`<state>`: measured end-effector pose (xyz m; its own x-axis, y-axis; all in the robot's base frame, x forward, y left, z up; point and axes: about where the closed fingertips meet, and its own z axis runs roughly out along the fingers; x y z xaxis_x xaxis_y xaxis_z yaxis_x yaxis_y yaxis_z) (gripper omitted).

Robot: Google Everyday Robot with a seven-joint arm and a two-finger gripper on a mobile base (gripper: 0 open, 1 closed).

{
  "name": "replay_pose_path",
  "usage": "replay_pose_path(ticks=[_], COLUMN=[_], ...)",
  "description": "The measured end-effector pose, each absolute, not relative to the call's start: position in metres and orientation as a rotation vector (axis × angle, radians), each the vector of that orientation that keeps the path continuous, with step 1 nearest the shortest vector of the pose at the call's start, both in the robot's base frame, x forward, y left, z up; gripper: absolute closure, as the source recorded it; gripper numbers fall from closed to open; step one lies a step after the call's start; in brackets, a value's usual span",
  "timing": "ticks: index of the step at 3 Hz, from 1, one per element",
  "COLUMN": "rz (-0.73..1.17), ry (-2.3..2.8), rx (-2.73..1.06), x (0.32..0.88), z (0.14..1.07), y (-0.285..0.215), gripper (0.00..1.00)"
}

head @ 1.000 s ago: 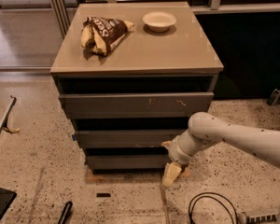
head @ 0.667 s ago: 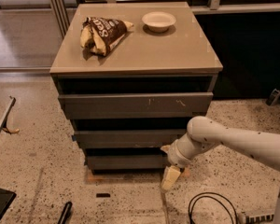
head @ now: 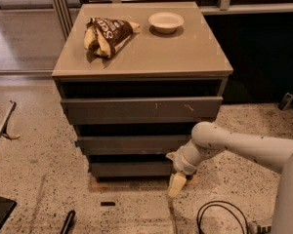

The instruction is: Open bottom drawer

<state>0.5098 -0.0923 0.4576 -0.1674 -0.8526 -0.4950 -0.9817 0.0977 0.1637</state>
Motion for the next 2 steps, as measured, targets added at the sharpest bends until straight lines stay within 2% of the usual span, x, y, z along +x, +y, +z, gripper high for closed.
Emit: replay_pose_path(ticks=[2], rz=[0.828], ry=[2.179], rx=[-1.851], x=[0.542], z=[0.351], y=[-0.106], gripper=[0.0])
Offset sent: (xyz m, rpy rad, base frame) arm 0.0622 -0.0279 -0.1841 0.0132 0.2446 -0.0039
